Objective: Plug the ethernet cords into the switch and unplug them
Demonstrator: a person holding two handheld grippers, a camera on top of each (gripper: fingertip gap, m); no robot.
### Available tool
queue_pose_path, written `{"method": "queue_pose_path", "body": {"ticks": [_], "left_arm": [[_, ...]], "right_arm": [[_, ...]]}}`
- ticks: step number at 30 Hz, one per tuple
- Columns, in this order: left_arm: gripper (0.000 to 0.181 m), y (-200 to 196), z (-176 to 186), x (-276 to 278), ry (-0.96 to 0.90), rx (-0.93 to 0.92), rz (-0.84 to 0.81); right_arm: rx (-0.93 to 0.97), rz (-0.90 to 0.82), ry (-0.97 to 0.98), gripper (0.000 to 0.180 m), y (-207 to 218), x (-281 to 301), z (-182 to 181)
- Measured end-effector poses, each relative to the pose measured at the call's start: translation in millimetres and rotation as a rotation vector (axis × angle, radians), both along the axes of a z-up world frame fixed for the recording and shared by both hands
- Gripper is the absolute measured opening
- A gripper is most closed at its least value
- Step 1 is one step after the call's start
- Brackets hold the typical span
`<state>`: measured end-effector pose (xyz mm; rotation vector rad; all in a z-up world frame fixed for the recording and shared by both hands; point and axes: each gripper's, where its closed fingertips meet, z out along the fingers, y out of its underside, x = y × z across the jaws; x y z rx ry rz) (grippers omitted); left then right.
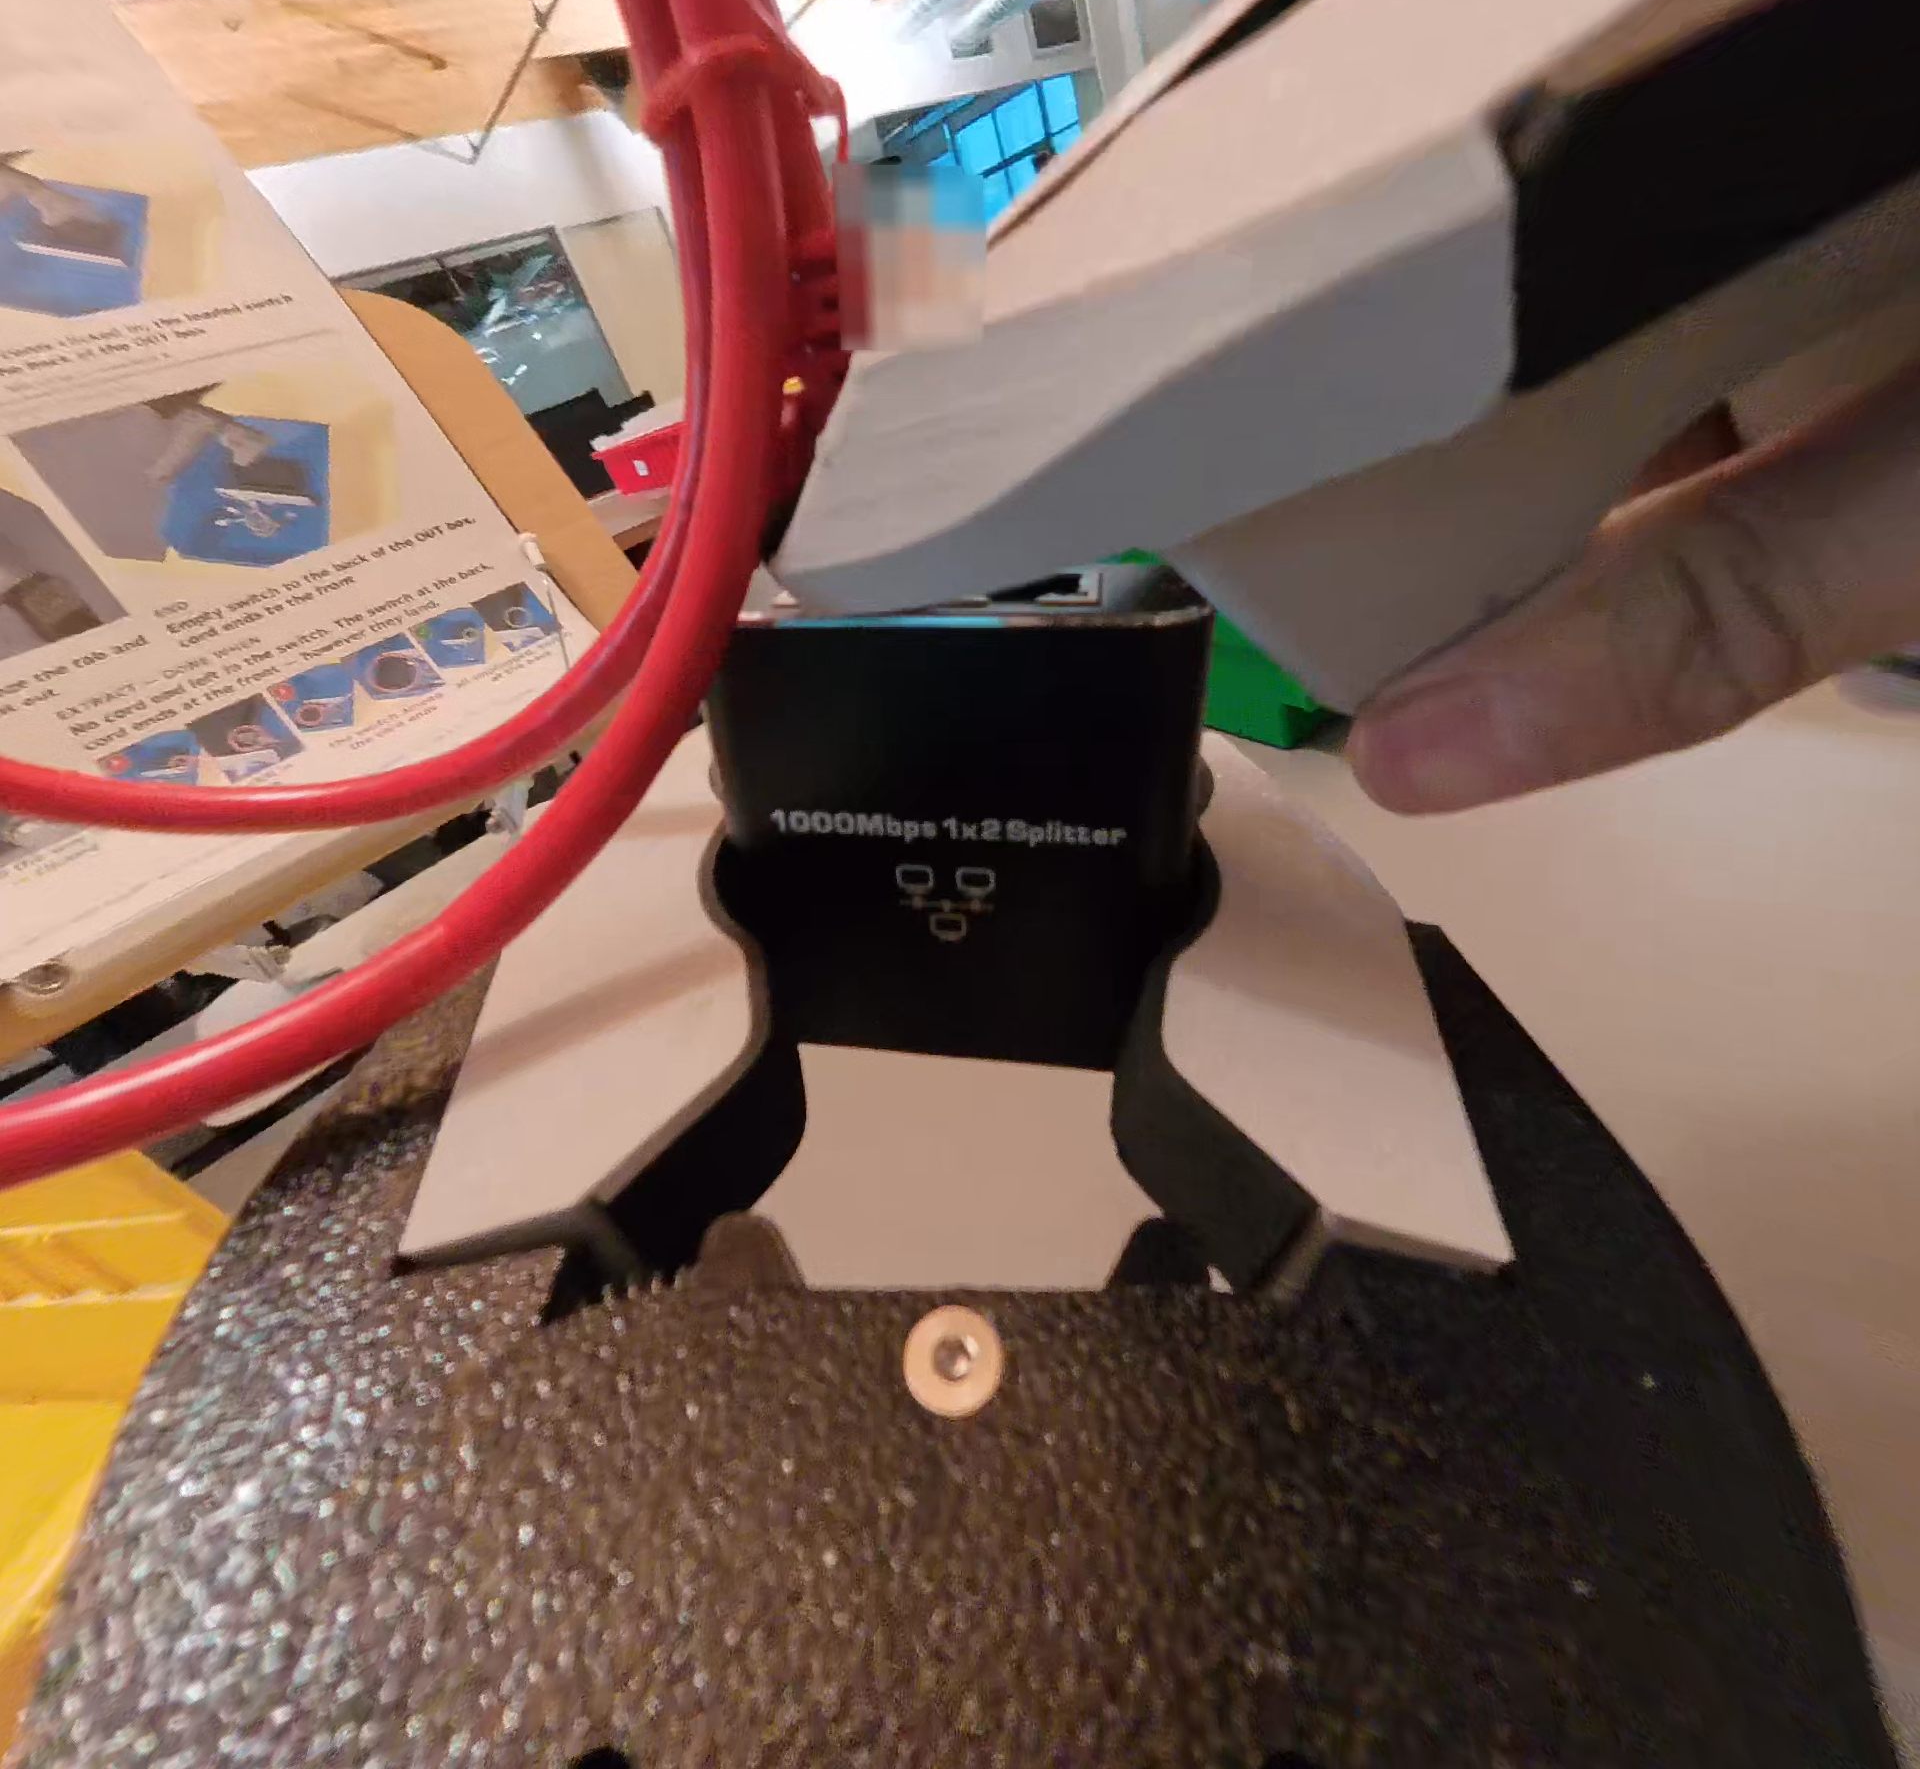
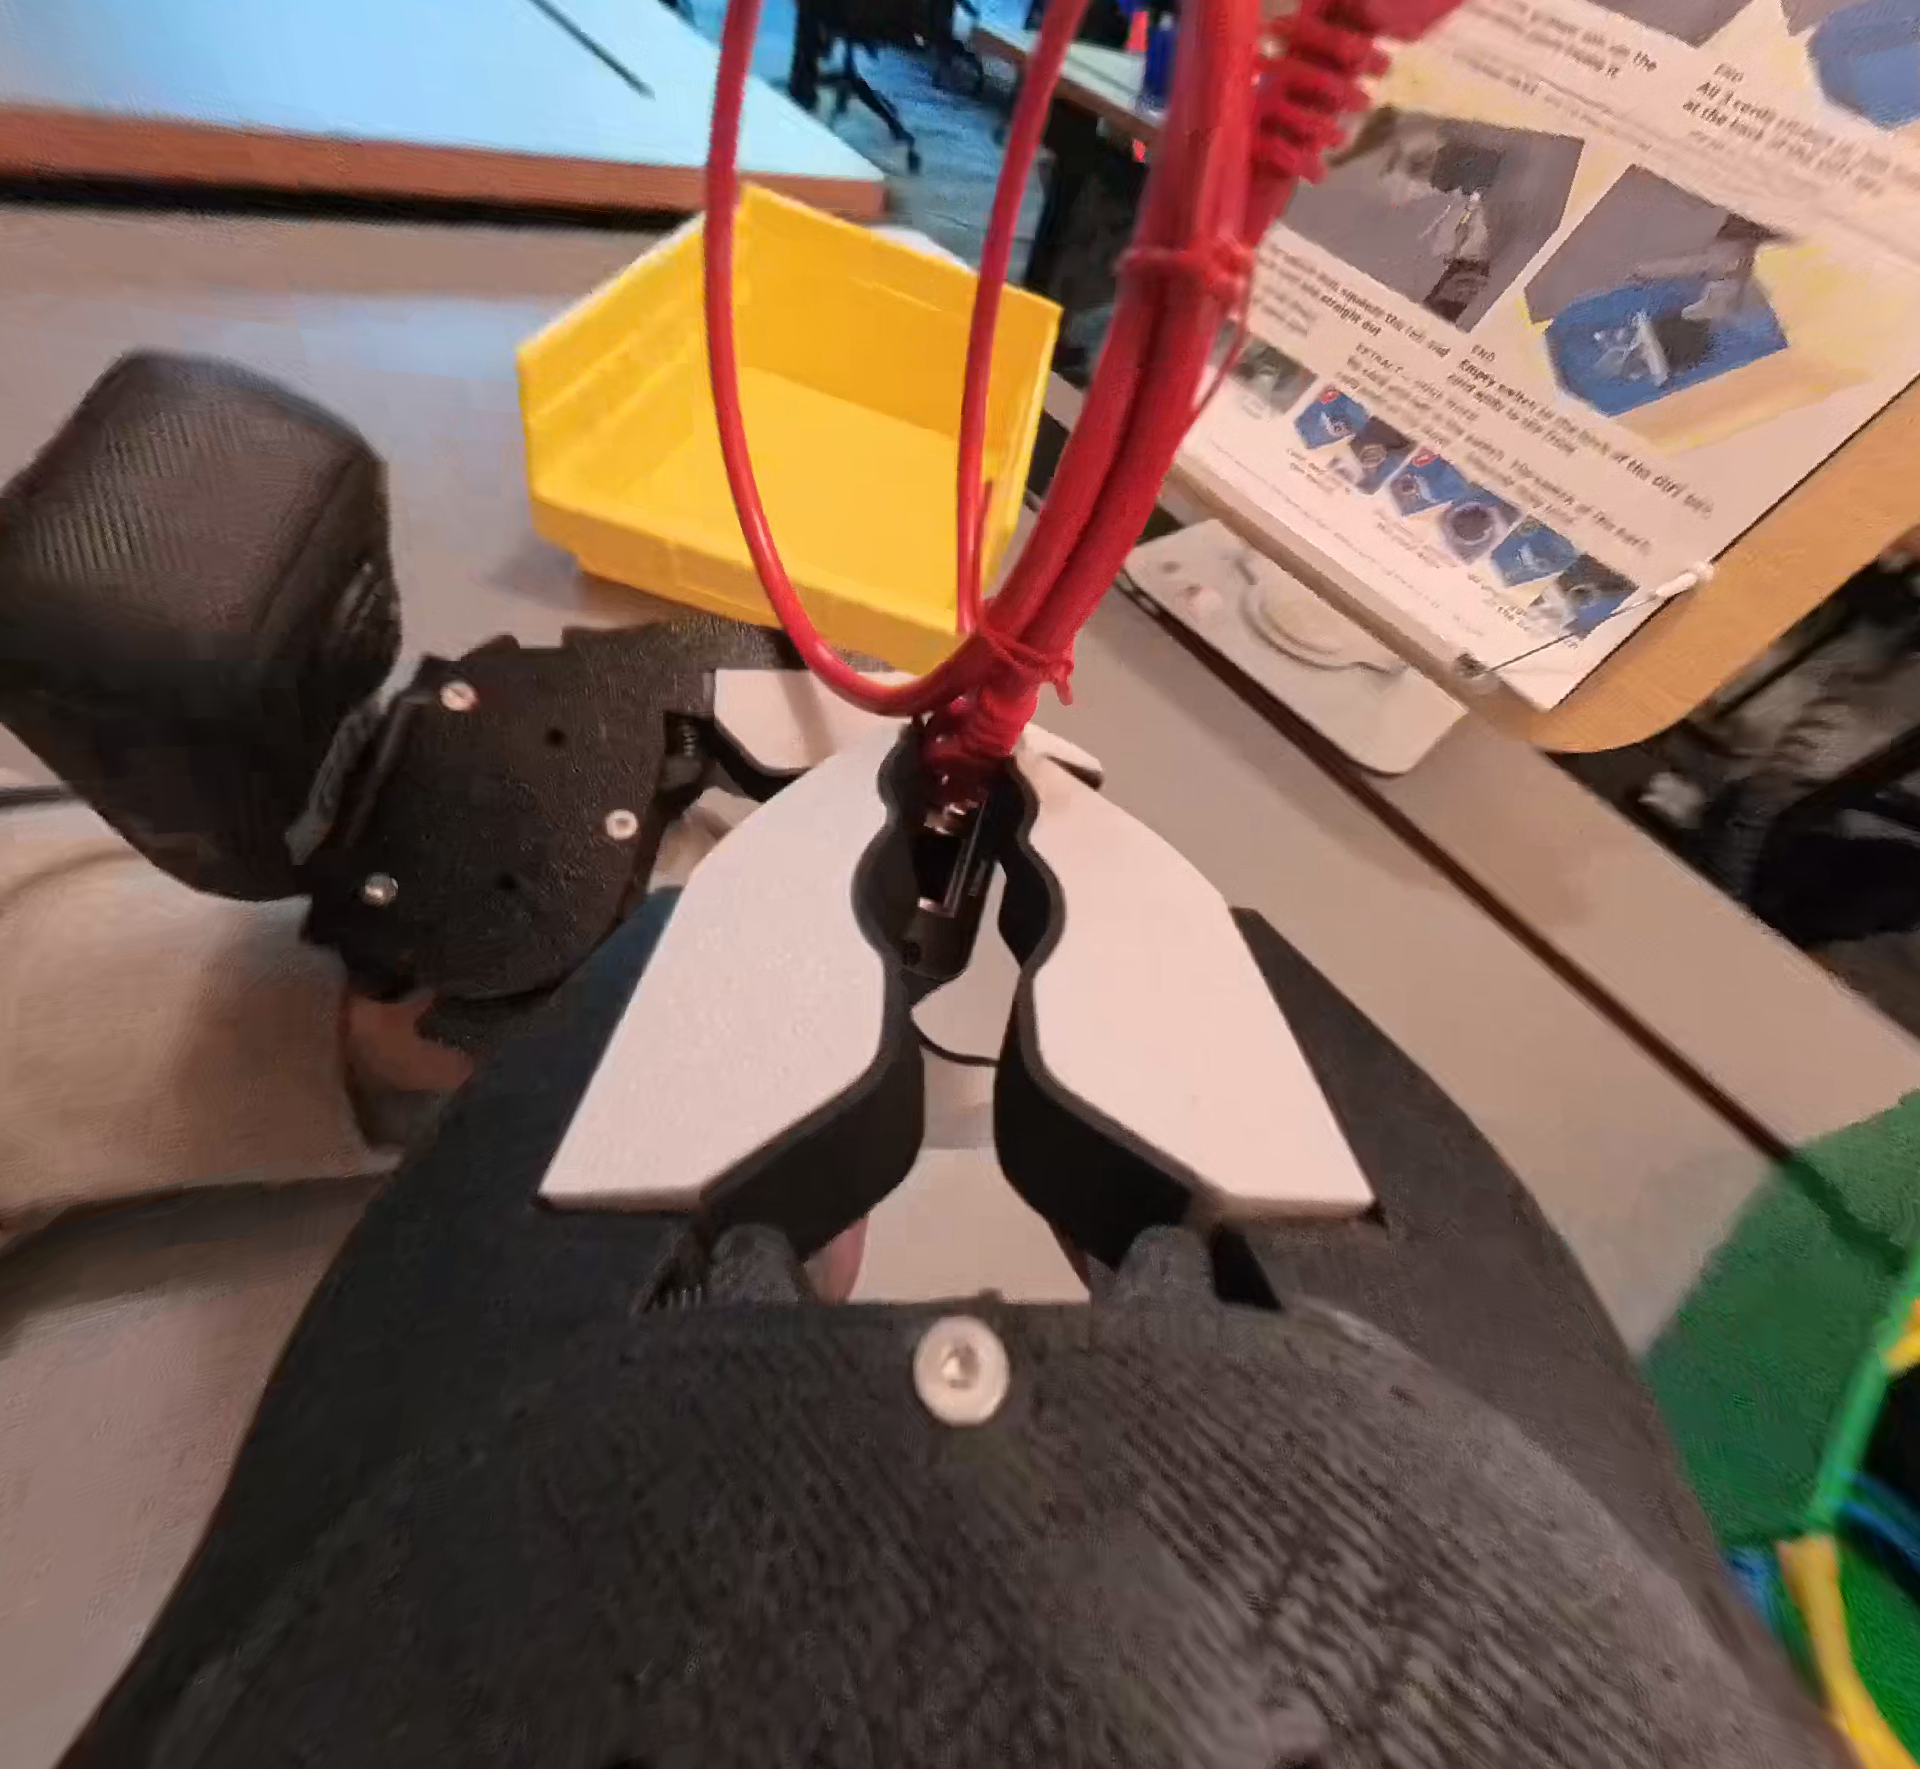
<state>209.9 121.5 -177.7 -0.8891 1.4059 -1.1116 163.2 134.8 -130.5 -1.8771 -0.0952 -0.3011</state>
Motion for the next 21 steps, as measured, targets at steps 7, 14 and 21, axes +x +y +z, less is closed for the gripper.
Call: {"method": "queue_pose_path", "body": {"ticks": [7, 14, 21], "left_arm": [[0.077, -8, 7, -5, -0.038, -0.055, -0.065], [0.077, -16, 31, -18, -0.159, -0.113, -0.143], [0.073, -15, 37, -22, -0.208, -0.119, -0.148]], "right_arm": [[0.023, -0.04, -0.089, 0.015, 0, -10, 5], [0.025, -0.145, -0.275, 0.015, 1, -30, 21], [0.056, -0.164, -0.23, 0.014, 2, -36, 23]]}}
